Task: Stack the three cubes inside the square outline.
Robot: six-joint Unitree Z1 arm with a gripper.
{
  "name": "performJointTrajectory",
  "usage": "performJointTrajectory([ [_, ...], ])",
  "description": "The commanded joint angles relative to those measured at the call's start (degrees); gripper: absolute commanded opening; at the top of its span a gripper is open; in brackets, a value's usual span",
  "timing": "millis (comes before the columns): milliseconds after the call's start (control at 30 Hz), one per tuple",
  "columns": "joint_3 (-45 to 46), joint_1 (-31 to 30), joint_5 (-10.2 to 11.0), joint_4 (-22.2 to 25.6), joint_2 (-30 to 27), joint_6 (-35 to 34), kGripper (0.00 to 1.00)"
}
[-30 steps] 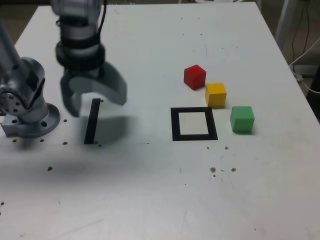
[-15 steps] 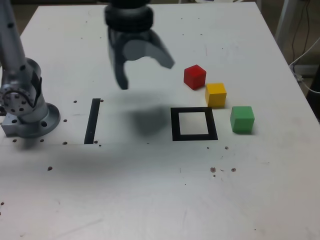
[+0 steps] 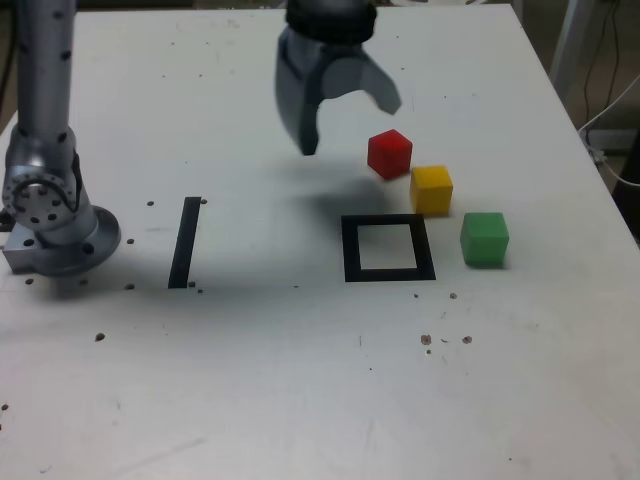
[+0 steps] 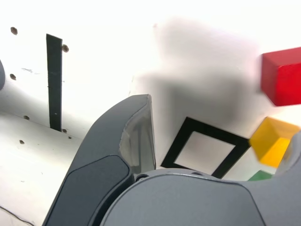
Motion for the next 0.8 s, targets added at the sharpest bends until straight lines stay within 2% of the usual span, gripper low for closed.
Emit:
performJointTrajectory([
  [0,-2.17,1.11,-0.25,0.96,2.64,0.52,0.99],
  [433,-15.70,5.24,-1.45,5.96,14.29,3.60,0.98],
  [767,-20.81,7.39,-4.07,7.93,19.77,6.56,0.94],
])
